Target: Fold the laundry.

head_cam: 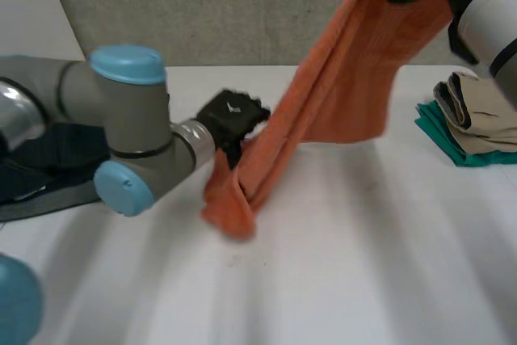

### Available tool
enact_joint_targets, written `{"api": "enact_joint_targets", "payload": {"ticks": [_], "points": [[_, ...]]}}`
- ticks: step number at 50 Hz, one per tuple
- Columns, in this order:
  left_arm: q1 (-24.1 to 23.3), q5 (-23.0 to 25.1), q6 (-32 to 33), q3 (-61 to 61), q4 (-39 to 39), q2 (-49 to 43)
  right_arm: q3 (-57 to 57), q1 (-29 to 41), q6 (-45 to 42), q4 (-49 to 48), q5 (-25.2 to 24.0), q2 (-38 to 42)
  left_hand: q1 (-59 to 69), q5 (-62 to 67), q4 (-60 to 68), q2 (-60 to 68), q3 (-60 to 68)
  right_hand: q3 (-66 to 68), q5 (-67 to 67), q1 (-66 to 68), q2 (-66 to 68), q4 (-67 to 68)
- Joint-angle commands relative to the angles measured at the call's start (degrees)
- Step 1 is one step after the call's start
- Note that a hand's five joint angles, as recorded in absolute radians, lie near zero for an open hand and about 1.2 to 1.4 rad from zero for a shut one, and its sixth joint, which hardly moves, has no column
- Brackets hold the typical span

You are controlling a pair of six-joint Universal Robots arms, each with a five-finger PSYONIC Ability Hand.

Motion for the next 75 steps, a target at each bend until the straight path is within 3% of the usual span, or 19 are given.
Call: {"api": "enact_joint_targets", "payload": {"ticks": [1, 8, 13, 16, 23, 24, 25, 27, 34, 39, 46, 50, 51, 53, 61, 67, 72, 75], "points": [[-0.7, -1.3, -0.8, 4.5, -5.6, -2.8, -4.7, -0.6, -1.1, 2.8, 1.5, 3.6, 61.5, 62.3, 62.5, 61.9, 62.0, 11.9, 12.3, 14.4, 12.3, 11.4], [0.8, -3.0, -8.6, 9.5, -2.9, 2.7, -9.1, -2.7, -5.4, 2.7, 6.4, 11.5, 61.5, 62.3, 62.5, 61.9, 62.0, 11.9, 12.3, 14.4, 12.3, 11.4], [4.2, -11.4, -10.3, 12.2, 3.9, 8.1, -14.0, -3.8, -8.6, 3.3, 12.0, 16.2, 61.5, 62.3, 62.5, 61.9, 62.0, 11.9, 12.3, 14.4, 12.3, 11.4], [5.3, -14.0, -10.3, 11.8, 4.0, 10.8, -14.0, -4.0, -10.4, 3.5, 12.3, 17.0, 61.5, 62.3, 62.5, 61.9, 62.0, 11.9, 12.3, 14.4, 12.3, 11.4], [6.9, -9.2, -7.2, -2.8, -0.6, 16.4, -11.1, -3.4, -11.2, 3.8, 10.4, 16.7, 60.6, 61.4, 61.5, 60.9, 61.1, 11.9, 12.3, 14.4, 12.3, 11.4], [7.2, -7.3, -6.8, -6.2, -0.1, 17.2, -10.8, -2.7, -11.2, 3.6, 9.5, 15.9, 36.6, 37.4, 37.5, 36.9, 37.1, 11.9, 12.3, 14.4, 12.3, 11.4], [7.2, -6.2, -6.7, -7.9, 0.3, 17.3, -10.8, -2.1, -11.1, 3.5, 9.1, 15.4, 21.7, 22.5, 22.6, 22.0, 22.2, 11.9, 12.3, 14.4, 12.3, 11.4], [7.2, -3.8, -6.7, -10.7, 1.4, 17.3, -10.7, -1.0, -10.9, 3.5, 8.2, 13.9, 2.3, 3.1, 3.2, 2.6, 2.8, 11.9, 12.3, 14.4, 12.3, 11.4], [3.3, 2.3, -13.9, -13.4, 0.5, 14.8, -10.8, 2.4, -10.6, 4.0, 7.0, 7.8, -2.4, -1.6, -1.4, -2.0, -1.9, 11.9, 12.3, 14.4, 12.3, 11.4], [-0.8, 3.5, -22.0, -13.3, -1.2, 12.9, -11.5, 3.7, -11.0, 4.8, 8.2, 7.5, -0.7, 0.1, 0.3, -0.4, -0.2, 11.9, 12.3, 14.4, 12.3, 11.4], [-5.1, 2.2, -26.9, -11.5, -1.0, 9.4, -13.2, 5.4, -11.1, 6.4, 11.6, 8.0, 4.4, 5.1, 5.3, 4.7, 4.8, 11.9, 12.3, 14.4, 12.3, 11.4], [-6.3, 0.5, -28.3, -8.5, -1.8, 6.5, -14.1, 5.3, -11.2, 6.3, 13.0, 8.7, 34.4, 35.2, 35.3, 34.7, 34.9, 11.9, 12.3, 14.4, 12.3, 11.4], [-6.2, -0.6, -28.3, -6.9, -2.2, 5.9, -14.5, 5.2, -11.2, 6.3, 13.4, 9.2, 52.0, 52.8, 52.9, 52.3, 52.5, 11.9, 12.3, 14.4, 12.3, 11.4], [-5.9, -2.1, -28.3, -5.0, -2.2, 5.6, -14.8, 4.7, -11.4, 6.3, 13.8, 10.1, 61.5, 62.3, 62.5, 61.8, 62.0, 11.9, 12.3, 14.4, 12.3, 11.4], [-1.5, -7.8, -27.8, 14.3, 2.2, 5.8, -16.9, 2.3, -13.2, 3.9, 15.9, 15.5, 61.5, 62.3, 62.5, 61.9, 62.0, 11.9, 12.3, 14.4, 12.3, 11.4], [-0.2, -10.6, -26.7, 27.1, 3.5, 8.0, -16.3, 0.9, -12.0, -6.9, 16.9, 16.2, 61.5, 62.3, 62.5, 61.9, 62.0, 11.9, 12.3, 14.4, 12.3, 11.4], [0.9, -17.1, -24.2, 26.3, 5.3, 12.7, -13.8, -1.2, -10.1, -14.0, 16.9, 15.6, 61.5, 62.3, 62.5, 61.9, 62.0, 11.9, 12.3, 14.4, 12.3, 11.4], [1.6, -18.6, -22.2, 20.5, 6.7, 15.8, -11.2, -1.7, -9.1, -14.5, 16.5, 14.8, 61.5, 62.3, 62.5, 61.9, 62.0, 11.9, 12.3, 14.4, 12.3, 11.4]]}}
